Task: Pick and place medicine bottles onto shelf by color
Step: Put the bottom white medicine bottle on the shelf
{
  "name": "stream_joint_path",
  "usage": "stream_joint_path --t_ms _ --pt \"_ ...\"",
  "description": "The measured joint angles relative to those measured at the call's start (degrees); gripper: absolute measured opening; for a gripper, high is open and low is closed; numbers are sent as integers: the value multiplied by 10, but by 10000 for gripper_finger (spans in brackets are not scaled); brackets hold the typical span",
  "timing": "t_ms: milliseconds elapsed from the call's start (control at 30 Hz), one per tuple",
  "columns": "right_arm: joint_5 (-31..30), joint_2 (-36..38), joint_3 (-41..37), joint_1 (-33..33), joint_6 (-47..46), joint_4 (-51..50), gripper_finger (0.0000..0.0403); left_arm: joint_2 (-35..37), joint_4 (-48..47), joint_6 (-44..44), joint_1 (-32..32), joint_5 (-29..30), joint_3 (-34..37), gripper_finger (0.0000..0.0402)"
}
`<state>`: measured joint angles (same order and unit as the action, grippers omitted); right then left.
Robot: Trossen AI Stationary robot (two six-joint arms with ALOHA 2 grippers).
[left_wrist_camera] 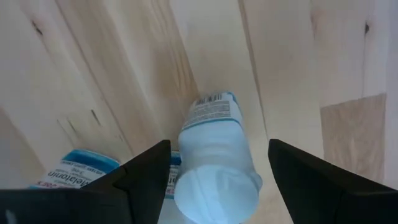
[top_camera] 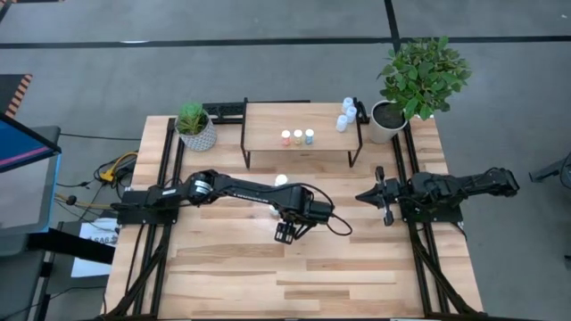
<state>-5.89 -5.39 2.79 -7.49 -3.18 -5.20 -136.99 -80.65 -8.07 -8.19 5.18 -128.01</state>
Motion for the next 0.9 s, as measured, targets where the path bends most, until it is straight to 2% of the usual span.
stream_joint_path --t_ms 167,500,600,733,900 --pt "0 -2 0 0 -1 0 23 -4 -11 12 0 -2 -1 244" --pt "0 -2 0 0 -14 0 19 -16 -22 43 3 -5 -1 145" --pt "0 -2 0 0 -14 0 19 -16 -59 43 4 -9 -15 143" --pt "0 -2 0 0 -14 0 21 -14 -95 26 4 -8 -71 146" --pt "0 -2 0 0 -15 0 21 46 -92 10 14 -6 -64 159"
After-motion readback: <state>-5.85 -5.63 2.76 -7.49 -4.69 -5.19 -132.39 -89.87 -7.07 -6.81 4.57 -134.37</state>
